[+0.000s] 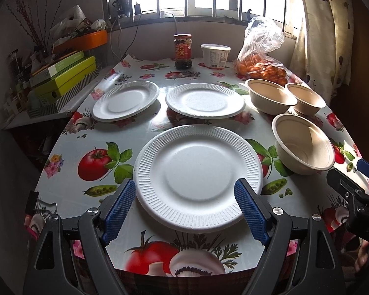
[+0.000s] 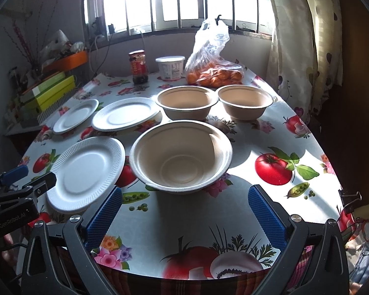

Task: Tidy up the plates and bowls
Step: 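Move the left tool to the rim of the large white plate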

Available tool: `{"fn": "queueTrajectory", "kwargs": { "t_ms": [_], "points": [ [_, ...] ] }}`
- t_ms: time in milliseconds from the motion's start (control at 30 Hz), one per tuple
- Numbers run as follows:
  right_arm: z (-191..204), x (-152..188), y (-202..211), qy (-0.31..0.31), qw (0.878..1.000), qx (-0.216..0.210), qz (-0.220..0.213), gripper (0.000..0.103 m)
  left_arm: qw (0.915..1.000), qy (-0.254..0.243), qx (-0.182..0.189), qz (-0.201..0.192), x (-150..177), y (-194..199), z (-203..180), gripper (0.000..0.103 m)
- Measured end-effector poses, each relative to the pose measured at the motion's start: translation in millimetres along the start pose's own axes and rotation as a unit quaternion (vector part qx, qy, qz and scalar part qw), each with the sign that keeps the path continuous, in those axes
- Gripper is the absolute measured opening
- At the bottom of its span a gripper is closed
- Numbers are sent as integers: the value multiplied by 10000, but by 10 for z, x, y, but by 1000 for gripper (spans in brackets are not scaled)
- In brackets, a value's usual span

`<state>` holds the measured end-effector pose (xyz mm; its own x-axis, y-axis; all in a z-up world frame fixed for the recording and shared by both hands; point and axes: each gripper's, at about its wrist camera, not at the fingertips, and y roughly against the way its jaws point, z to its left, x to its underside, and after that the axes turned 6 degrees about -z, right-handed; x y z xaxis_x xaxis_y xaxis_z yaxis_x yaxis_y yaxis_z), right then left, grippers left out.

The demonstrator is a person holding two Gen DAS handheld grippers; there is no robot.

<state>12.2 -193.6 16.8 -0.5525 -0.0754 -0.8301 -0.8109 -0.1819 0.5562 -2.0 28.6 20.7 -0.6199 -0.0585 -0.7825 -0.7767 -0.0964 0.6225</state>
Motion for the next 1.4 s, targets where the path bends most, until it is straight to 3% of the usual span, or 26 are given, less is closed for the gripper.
{"fn": "queueTrajectory", "kwargs": {
  "t_ms": [567, 667, 833, 933, 1100, 1233, 1333, 1400],
  "points": [
    [518, -214, -94, 700, 9933, -903, -163, 102, 9979, 598, -198, 119, -2, -63, 627, 83],
    [623, -219, -193, 761, 9917, -1038, -12, 91, 9977, 624, -203, 149, 13, -89, 683, 83],
    [715, -175, -296, 790, 9894, -1204, 177, 84, 9969, 674, -114, 389, 66, -200, 736, 83],
    [744, -123, -360, 785, 9881, -1264, 385, 72, 9953, 801, 20, 552, 122, -281, 772, 83],
    [814, -46, -464, 860, 9848, -1356, 660, 56, 9927, 1000, 159, 651, 175, -360, 838, 75],
    [848, 3, -542, 847, 9836, -1369, 813, 54, 9919, 1030, 225, 713, 203, -415, 857, 74],
    [845, 25, -598, 773, 9831, -1378, 929, 54, 9910, 1018, 320, 805, 218, -479, 850, 62],
    [846, 47, -645, 715, 9821, -1407, 1028, 53, 9913, 952, 349, 842, 212, -519, 833, 61]
  ]
}}
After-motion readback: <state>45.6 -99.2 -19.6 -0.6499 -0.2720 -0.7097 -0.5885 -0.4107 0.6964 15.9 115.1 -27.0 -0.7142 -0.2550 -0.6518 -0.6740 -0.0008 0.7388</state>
